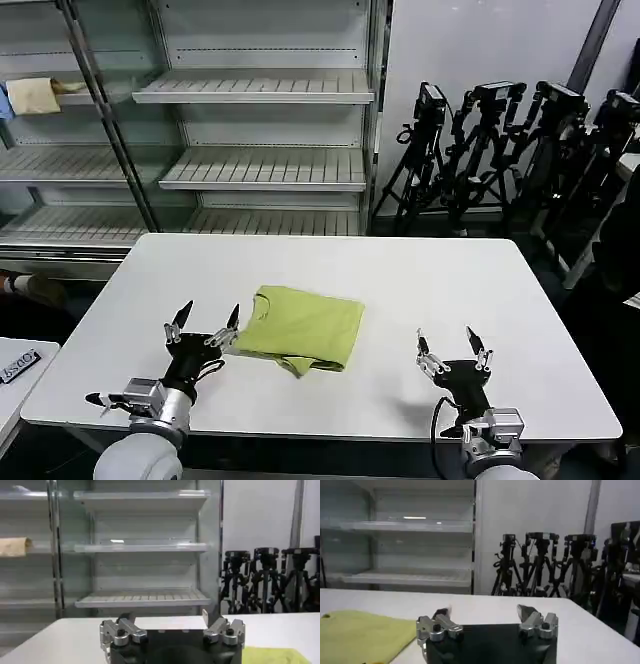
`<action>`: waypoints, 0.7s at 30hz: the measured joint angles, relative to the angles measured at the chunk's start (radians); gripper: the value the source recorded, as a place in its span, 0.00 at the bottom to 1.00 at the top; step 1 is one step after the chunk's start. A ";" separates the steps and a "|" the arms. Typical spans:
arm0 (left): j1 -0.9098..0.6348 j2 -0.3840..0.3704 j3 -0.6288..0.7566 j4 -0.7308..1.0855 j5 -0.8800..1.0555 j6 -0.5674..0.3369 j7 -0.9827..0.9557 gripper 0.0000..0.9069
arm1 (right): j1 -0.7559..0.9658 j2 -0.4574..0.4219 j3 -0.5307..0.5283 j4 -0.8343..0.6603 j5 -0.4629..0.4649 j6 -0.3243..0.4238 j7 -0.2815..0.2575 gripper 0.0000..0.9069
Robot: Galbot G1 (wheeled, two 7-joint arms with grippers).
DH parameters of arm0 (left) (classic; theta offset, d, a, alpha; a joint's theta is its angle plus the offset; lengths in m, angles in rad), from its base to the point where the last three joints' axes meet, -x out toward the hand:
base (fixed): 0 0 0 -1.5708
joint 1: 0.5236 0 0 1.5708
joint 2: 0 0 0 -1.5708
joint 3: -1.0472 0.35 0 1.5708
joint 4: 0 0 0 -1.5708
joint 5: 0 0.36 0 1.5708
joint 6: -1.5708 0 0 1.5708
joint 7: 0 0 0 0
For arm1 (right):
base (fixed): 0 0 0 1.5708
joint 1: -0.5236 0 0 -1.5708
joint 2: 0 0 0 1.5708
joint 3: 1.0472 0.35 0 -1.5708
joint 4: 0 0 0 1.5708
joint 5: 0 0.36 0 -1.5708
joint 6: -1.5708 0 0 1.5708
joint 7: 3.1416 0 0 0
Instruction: Fold and organize the clothes.
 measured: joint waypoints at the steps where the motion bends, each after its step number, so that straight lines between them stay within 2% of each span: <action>1: 0.006 -0.003 -0.003 -0.003 0.007 -0.001 0.004 1.00 | 0.001 0.000 0.001 0.000 -0.002 0.001 0.000 1.00; 21: 0.057 -0.001 -0.076 0.002 0.061 -0.029 0.081 1.00 | -0.005 -0.011 -0.005 -0.002 -0.023 0.031 0.002 1.00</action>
